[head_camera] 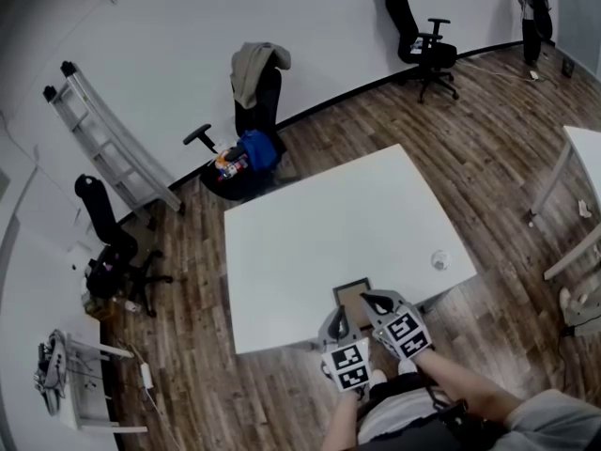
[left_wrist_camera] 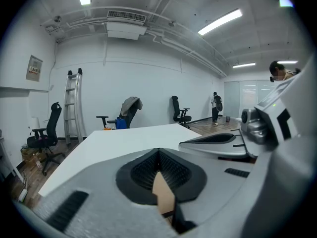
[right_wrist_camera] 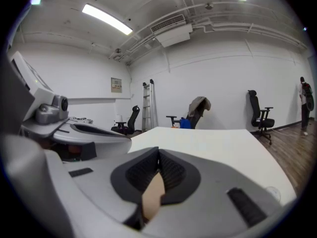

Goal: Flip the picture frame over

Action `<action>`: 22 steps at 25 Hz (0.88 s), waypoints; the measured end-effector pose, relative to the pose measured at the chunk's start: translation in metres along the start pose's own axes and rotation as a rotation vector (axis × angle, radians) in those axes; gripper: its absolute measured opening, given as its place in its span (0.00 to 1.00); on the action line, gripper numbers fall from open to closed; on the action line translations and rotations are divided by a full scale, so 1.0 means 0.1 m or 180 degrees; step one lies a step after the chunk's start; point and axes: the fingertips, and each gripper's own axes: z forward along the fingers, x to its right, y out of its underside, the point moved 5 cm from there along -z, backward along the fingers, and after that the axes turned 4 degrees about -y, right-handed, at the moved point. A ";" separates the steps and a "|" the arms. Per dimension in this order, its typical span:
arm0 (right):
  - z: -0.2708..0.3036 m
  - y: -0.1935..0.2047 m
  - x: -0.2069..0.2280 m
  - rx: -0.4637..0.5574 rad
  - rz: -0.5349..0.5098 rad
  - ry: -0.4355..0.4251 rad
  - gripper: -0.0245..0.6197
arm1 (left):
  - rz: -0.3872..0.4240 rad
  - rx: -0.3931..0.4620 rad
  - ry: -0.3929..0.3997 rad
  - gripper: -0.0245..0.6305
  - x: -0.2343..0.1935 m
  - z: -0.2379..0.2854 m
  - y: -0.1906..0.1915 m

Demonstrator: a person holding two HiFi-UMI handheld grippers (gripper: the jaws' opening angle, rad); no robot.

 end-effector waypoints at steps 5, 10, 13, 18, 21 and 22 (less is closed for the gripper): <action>-0.01 -0.01 -0.05 -0.0011 -0.0003 -0.0042 0.04 | -0.0031 -0.0011 -0.0019 0.04 -0.02 -0.04 0.00; -0.01 -0.01 -0.07 -0.0020 -0.0014 -0.0075 0.04 | -0.0044 -0.0031 -0.0031 0.04 -0.02 -0.04 0.00; 0.00 0.00 -0.07 -0.0031 -0.0006 -0.0073 0.04 | -0.0064 -0.0031 -0.0025 0.04 -0.02 -0.03 0.02; -0.01 0.00 -0.06 -0.0035 0.0017 -0.0063 0.04 | -0.0061 -0.0041 -0.0014 0.04 0.00 -0.04 0.03; -0.02 0.02 -0.06 -0.0041 0.0016 -0.0067 0.04 | -0.0063 -0.0043 -0.0016 0.04 0.01 -0.05 0.04; -0.02 0.02 -0.06 -0.0043 0.0017 -0.0071 0.04 | -0.0064 -0.0042 -0.0019 0.04 0.01 -0.04 0.04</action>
